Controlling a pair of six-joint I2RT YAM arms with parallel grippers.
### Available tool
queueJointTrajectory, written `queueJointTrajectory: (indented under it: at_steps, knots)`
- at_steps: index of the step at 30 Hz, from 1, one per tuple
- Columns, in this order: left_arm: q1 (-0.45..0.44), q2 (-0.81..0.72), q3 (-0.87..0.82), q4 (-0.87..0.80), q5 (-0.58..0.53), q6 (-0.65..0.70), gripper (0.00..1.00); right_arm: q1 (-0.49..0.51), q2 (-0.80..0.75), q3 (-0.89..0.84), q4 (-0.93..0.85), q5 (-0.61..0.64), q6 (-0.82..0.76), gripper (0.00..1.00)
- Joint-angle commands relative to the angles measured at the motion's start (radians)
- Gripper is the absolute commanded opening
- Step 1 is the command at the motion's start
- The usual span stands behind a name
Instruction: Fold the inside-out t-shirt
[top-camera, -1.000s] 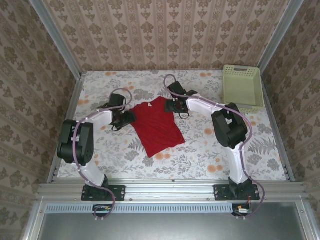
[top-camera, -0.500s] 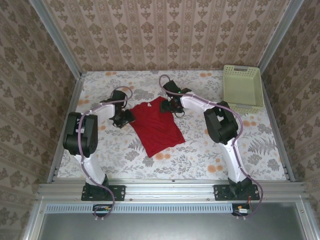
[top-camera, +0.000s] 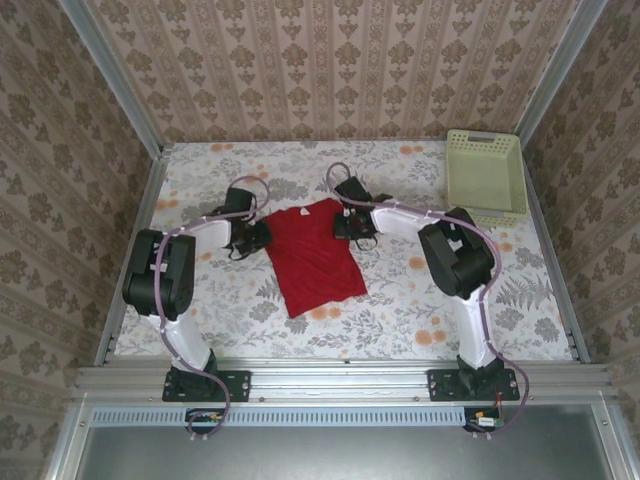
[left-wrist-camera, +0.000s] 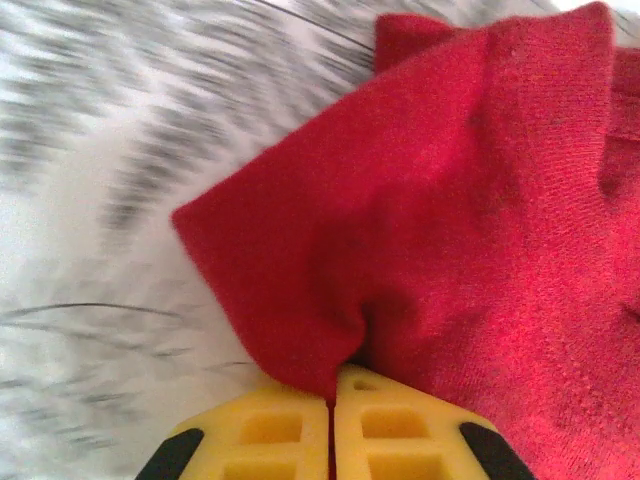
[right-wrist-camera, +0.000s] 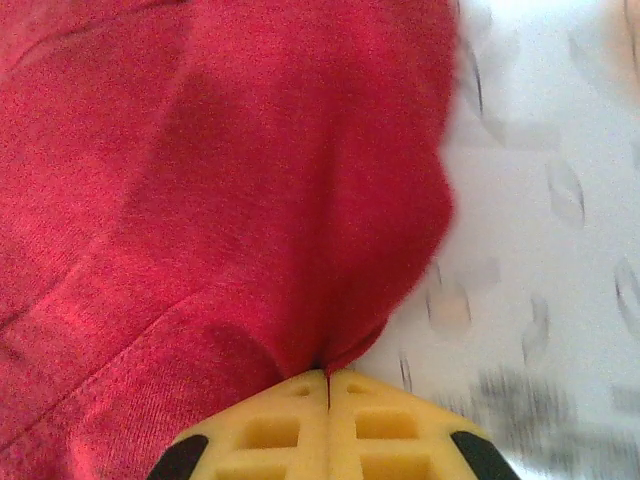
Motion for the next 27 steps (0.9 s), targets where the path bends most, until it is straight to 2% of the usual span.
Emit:
queueJointTrajectory:
  at_steps: [1,7,12,20,27]
  knots:
    - [-0.052,-0.056,-0.076,0.132,0.14,0.02,0.05,0.002,-0.127,-0.122,0.056,-0.029,0.05,0.02]
    - [-0.056,-0.129,-0.11,0.16,0.154,0.006,0.0,-0.029,-0.266,-0.251,0.105,-0.016,0.079,0.0]
    - [-0.041,-0.11,0.004,0.13,0.188,0.005,0.0,-0.079,-0.299,-0.206,0.111,-0.058,0.077,0.0]
    - [-0.012,-0.057,0.209,0.037,0.19,0.022,0.0,-0.143,-0.241,-0.067,0.089,-0.11,0.07,0.0]
    - [0.012,0.024,0.24,0.009,0.169,0.03,0.01,-0.158,-0.141,-0.001,0.028,-0.073,0.039,0.0]
